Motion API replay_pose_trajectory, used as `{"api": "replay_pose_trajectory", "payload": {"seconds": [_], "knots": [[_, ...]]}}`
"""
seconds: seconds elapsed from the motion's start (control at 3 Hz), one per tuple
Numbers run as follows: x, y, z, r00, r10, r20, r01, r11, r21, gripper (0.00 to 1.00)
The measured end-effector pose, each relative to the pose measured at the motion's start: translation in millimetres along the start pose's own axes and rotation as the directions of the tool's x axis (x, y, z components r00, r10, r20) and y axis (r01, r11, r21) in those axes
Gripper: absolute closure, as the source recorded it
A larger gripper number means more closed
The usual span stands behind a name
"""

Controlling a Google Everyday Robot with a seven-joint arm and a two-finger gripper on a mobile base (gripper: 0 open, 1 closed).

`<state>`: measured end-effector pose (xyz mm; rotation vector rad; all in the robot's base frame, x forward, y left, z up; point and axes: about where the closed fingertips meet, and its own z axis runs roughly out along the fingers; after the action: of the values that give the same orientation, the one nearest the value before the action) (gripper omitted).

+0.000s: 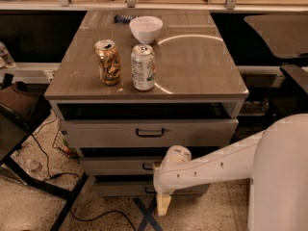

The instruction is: Open middle drawer

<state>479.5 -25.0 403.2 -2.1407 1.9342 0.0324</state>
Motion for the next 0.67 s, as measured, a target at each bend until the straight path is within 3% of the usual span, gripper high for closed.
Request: {"api": "replay_pose_trajectory", "payload": {"seconds": [0.33,0.67], "knots": [[-6.4,-0.5,10.9,1.000,-0.025,0.010,0.025,0.9996,-0.010,0.15],[-6.6,0.3,12.0,1.000,-0.026,0.010,0.026,0.9996,-0.012,0.37]]}}
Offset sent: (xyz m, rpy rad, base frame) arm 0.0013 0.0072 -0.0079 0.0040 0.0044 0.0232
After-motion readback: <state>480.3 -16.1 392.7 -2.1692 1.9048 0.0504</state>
